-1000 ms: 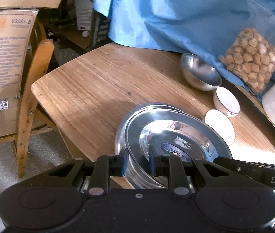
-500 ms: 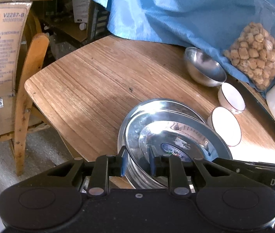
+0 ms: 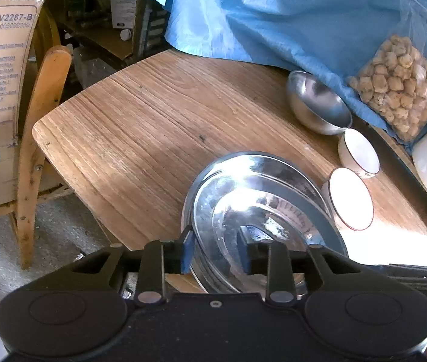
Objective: Organize plates and bowls
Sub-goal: 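Open both grippers to release the flat plate on the stack, then raise both grippers away from the stacked plates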
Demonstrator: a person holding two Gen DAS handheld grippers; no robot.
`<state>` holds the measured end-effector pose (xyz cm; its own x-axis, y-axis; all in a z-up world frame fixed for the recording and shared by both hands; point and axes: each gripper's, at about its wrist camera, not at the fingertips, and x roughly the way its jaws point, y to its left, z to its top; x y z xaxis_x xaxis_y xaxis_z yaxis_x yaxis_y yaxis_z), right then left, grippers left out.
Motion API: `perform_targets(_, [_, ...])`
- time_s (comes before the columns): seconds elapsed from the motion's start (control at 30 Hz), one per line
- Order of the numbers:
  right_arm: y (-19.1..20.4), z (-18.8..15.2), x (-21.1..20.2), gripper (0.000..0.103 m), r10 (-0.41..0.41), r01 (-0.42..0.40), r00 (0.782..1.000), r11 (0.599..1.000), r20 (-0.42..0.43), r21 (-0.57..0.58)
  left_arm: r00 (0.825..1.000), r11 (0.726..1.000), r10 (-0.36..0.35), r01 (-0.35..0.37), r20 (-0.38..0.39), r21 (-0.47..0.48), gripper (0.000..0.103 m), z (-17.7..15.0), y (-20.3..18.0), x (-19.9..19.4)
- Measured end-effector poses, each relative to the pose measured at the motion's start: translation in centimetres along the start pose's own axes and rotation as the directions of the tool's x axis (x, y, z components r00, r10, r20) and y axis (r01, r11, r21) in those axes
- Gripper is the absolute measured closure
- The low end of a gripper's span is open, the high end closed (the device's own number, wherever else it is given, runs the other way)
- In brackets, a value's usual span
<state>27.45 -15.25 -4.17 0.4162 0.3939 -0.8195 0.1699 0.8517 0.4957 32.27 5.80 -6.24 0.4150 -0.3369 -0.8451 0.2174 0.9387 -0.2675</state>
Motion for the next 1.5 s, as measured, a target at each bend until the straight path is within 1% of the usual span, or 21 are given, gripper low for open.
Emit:
perform_targets(0.03, [0.1,0.0,0.0,0.057,0.0,0.0,1.0,1.0,-0.002,-0.007,1.0,1.0,0.002,-0.002,0.001,-0.002,0.065,0.0,-0.1,0.0])
perform_targets(0.07, [0.1,0.0,-0.1,0.054,0.002,-0.002,1.0,1.0,-0.004,-0.013,1.0,1.0,0.006,-0.006,0.001,-0.003,0.061,0.1,-0.1,0.0])
perform_targets(0.13, [0.2,0.0,0.0,0.038,0.009,-0.009,1.0,1.0,-0.01,-0.02,1.0,1.0,0.011,-0.011,0.003,-0.008,0.053,0.1,-0.3,-0.1])
perform_targets(0.2, [0.5,0.0,0.0,0.032,-0.003,0.003,1.0,0.999,-0.016,-0.038,1.0,1.0,0.017,-0.017,0.012,-0.004,0.041,0.2,-0.5,-0.2])
perform_targets(0.23, [0.6,0.0,0.0,0.031,-0.01,0.009,1.0,0.999,-0.022,-0.046,1.0,1.0,0.017,-0.017,0.017,0.002,0.039,0.2,-0.6,-0.3])
perform_targets(0.27, [0.6,0.0,0.0,0.03,-0.009,0.007,1.0,0.999,-0.026,-0.051,1.0,1.0,0.017,-0.017,0.023,0.009,0.034,0.2,-0.7,-0.4])
perform_targets(0.3, [0.7,-0.1,-0.1,0.026,-0.009,0.007,1.0,0.998,-0.028,-0.058,0.999,1.0,0.016,-0.017,0.028,0.012,0.028,0.2,-0.9,-0.5])
perform_targets(0.33, [0.8,-0.1,-0.2,0.021,-0.012,0.01,0.999,0.998,-0.03,-0.068,0.999,1.0,0.015,-0.015,0.032,0.013,0.026,0.2,-1.0,-0.6])
perform_targets(0.4, [0.9,-0.1,-0.4,0.015,-0.014,0.011,0.999,0.996,-0.031,-0.086,0.999,1.0,0.022,-0.023,0.038,0.013,0.017,0.3,-1.3,-0.7])
perform_targets(0.47, [1.1,-0.1,-0.7,0.01,-0.01,0.006,1.0,0.995,-0.029,-0.103,0.999,0.999,0.038,-0.039,0.038,0.008,0.012,0.4,-1.6,-0.7])
perform_targets(0.53, [1.3,-0.1,-1.0,0.008,-0.012,0.008,1.0,0.992,-0.028,-0.122,0.997,0.999,0.05,-0.05,0.054,0.001,0.012,0.5,-1.8,-0.9])
perform_targets(0.6, [1.4,-0.1,-1.5,0.007,-0.012,0.011,1.0,0.991,-0.008,-0.136,0.995,0.998,0.067,-0.066,0.077,-0.014,0.012,0.6,-1.9,-1.2])
perform_targets(0.63, [1.5,-0.2,-1.9,0.005,-0.012,0.012,1.0,0.989,0.005,-0.148,0.993,0.997,0.078,-0.077,0.089,-0.023,0.011,0.7,-1.9,-1.3])
perform_targets(0.7, [1.9,-0.3,-2.7,0.001,-0.023,0.03,0.999,0.982,0.044,-0.184,0.987,0.995,0.101,-0.099,0.123,-0.022,0.001,0.7,-2.2,-1.5])
perform_targets(0.8, [2.9,-0.7,-4.0,0.0,-0.056,0.085,0.992,0.962,0.117,-0.258,0.968,0.99,0.139,-0.141,0.21,-0.006,0.001,0.5,-2.9,-2.2])
perform_targets(0.9, [2.9,-1.1,-5.1,0.0,-0.078,0.13,0.98,0.949,0.185,-0.286,0.956,0.986,0.163,-0.164,0.244,-0.013,0.001,0.5,-3.3,-2.6])
perform_targets(1.0, [2.2,-1.5,-6.0,0.0,-0.095,0.15,0.973,0.954,0.212,-0.26,0.954,0.982,0.184,-0.187,0.238,-0.009,0.001,0.5,-3.9,-2.5])
perform_targets(1.13, [0.6,-1.9,-7.0,0.0,-0.115,0.159,0.97,0.967,0.215,-0.201,0.956,0.981,0.189,-0.193,0.225,-0.005,0.001,0.3,-4.9,-2.5])
perform_targets(1.33, [-1.4,-2.2,-7.9,0.0,-0.116,0.15,0.964,0.981,0.239,-0.126,0.959,0.978,0.182,-0.2,0.219,0.062,0.001,0.8,-7.0,-2.1])
perform_targets(1.5, [-2.2,-1.9,-7.5,0.0,-0.108,0.131,0.966,0.988,0.235,-0.082,0.959,0.972,0.188,-0.212,0.213,0.097,0.001,1.5,-7.5,-1.9])
